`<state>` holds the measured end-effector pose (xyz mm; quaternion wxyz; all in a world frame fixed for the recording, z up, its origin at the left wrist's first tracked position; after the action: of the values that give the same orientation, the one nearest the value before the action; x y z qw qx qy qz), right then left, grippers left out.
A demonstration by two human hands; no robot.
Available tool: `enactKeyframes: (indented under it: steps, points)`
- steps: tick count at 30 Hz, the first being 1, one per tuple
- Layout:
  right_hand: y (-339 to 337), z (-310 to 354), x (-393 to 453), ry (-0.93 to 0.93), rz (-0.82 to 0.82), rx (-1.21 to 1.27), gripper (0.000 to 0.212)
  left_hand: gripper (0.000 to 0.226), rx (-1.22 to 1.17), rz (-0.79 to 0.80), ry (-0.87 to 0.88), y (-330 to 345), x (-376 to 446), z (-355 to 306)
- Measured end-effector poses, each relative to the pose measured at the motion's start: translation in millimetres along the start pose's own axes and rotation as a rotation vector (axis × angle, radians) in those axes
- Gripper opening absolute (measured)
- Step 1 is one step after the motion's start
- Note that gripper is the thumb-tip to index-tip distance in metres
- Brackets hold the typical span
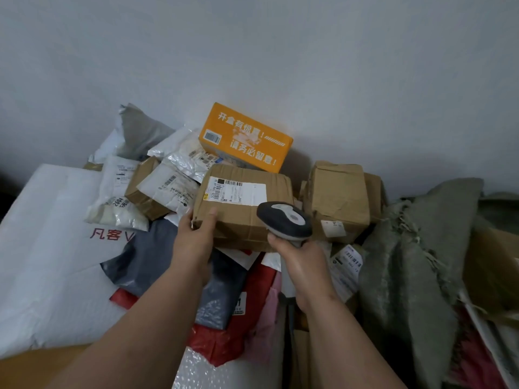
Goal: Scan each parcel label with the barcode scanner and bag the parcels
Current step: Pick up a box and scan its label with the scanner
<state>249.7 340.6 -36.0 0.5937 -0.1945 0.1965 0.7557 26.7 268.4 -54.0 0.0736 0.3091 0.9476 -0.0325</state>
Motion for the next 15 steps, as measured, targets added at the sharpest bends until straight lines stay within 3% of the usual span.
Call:
enactKeyframes:
  steps: [4, 9, 15]
  points:
    - [-1.7, -5.4, -11.9, 0.013, -0.015, 0.048, 0.017, 0.044, -0.153, -0.028, 0.041, -8.1, -2.7, -8.7]
    - [-0.4, -8.7, -45.3, -0.032, 0.049, 0.003, 0.026, 0.064, -0.296, -0.026, 0.152, -24.8, -13.0, -28.7]
    - [-3.5, -6.7, -100.8, -0.117, -0.009, -0.027, 0.033, 0.058, -0.457, 0.022, 0.244, -65.5, -25.0, -63.2]
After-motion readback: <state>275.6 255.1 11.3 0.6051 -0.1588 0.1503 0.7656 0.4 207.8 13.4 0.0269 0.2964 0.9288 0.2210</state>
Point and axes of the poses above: each hand's wrist, its own x-axis towards the middle knuckle, its own y-axis out of the palm, z = x × y, the point moved 9 cm from there along x, towards the middle knuckle, and after that the axes turned 15 degrees about y, right-handed, at the moved point
